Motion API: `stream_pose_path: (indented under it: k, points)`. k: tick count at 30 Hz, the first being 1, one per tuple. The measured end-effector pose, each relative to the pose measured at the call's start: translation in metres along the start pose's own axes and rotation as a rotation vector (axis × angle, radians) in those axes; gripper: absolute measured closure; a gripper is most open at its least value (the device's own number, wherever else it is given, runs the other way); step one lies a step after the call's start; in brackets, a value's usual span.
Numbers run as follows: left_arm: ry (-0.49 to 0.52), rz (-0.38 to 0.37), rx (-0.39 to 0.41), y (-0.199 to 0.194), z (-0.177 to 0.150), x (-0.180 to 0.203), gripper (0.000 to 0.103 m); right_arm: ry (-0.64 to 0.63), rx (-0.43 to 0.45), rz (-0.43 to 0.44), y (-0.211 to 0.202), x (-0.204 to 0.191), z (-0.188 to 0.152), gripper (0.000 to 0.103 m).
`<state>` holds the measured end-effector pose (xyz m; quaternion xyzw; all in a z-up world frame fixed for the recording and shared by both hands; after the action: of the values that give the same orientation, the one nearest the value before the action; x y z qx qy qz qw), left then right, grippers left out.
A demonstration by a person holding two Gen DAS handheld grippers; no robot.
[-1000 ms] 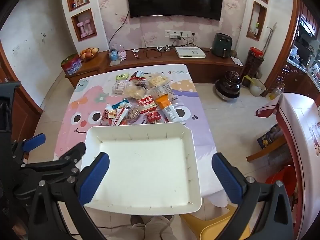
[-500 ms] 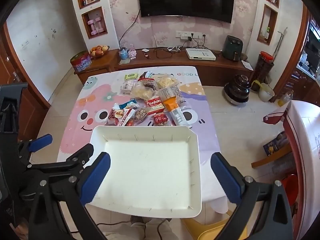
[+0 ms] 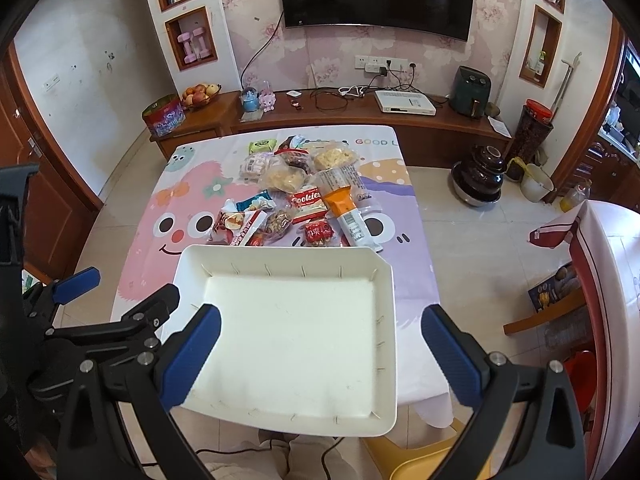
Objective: Organize snacks
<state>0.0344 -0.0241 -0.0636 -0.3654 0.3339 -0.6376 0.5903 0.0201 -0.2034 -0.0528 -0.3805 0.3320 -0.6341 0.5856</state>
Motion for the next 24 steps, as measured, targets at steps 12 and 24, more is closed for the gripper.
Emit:
stream_pose_path:
  k: [12, 24]
  points:
    - [-0.017, 0.011, 0.04, -0.005, 0.005, 0.001, 0.001, 0.005, -0.007, -0.016, 0.005, 0.009, 0.003, 0.002]
    - [-0.016, 0.009, 0.043, -0.004, 0.004, -0.001, 0.001, 0.004, 0.0, -0.029, 0.01, 0.014, 0.008, 0.005]
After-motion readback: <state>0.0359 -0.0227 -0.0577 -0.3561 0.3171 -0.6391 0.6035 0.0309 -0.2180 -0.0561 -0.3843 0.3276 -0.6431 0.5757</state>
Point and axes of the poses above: each gripper's, at about its wrist camera, not at the fingertips, and y roughly the way its jaws point, x to its right, z to its top, the point moved 8 cm from there along y, roughly the way its jaws point, and after that the axes turned 4 degrees about -z, right-handed, at the moved point
